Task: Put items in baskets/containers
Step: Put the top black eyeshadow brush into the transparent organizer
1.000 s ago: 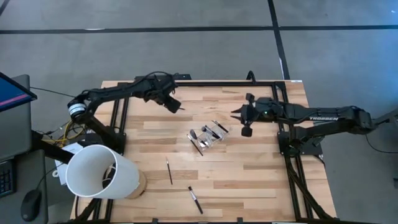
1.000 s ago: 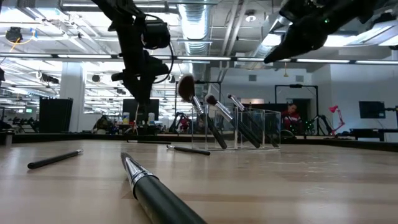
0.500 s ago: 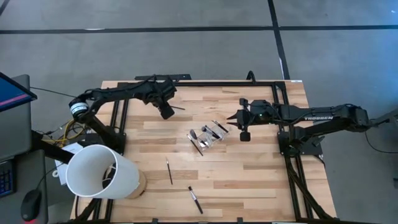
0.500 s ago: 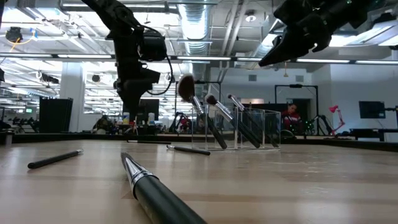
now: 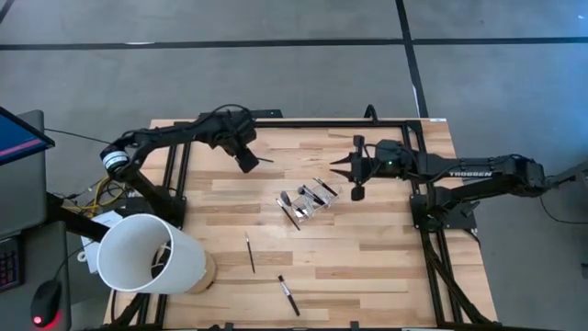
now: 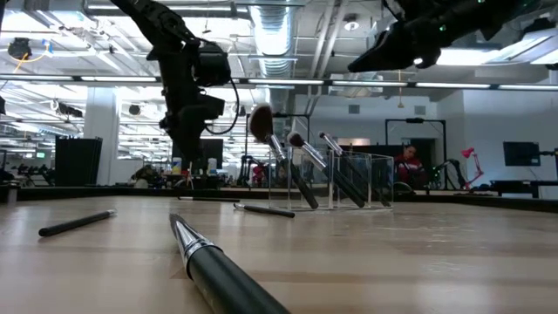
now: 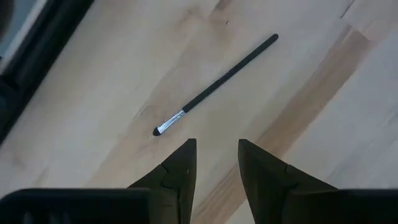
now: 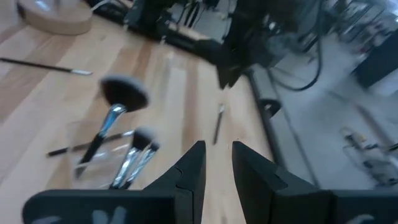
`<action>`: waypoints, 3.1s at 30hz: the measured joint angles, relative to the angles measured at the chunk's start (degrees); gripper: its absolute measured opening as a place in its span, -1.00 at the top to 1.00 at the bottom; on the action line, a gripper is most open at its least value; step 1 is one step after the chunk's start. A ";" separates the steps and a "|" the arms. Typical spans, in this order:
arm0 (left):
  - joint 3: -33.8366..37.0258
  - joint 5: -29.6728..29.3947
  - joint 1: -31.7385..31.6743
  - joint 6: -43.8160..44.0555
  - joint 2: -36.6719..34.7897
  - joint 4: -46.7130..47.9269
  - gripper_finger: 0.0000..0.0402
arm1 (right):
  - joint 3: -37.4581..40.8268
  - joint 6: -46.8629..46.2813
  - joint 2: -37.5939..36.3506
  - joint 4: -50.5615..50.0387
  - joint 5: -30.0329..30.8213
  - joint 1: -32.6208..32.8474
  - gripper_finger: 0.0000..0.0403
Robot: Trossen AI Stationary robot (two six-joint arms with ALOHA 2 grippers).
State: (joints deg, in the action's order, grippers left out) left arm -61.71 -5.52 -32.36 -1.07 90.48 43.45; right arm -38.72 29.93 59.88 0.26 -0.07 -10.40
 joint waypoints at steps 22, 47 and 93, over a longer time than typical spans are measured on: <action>0.00 0.64 -4.45 -16.59 10.23 -6.63 0.42 | -3.34 8.16 0.00 5.55 -0.18 -8.36 0.65; 1.98 5.29 -6.58 -17.85 11.65 -8.57 0.42 | -3.34 5.06 0.13 5.79 -4.66 -10.29 0.65; 3.84 -1.84 -7.91 -10.18 4.98 -25.45 0.40 | -3.32 7.01 0.15 9.66 -8.60 -10.33 0.65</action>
State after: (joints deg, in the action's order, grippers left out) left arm -57.87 -7.36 -40.28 -11.25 95.46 17.99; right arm -42.04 36.93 60.03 9.91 -8.68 -20.73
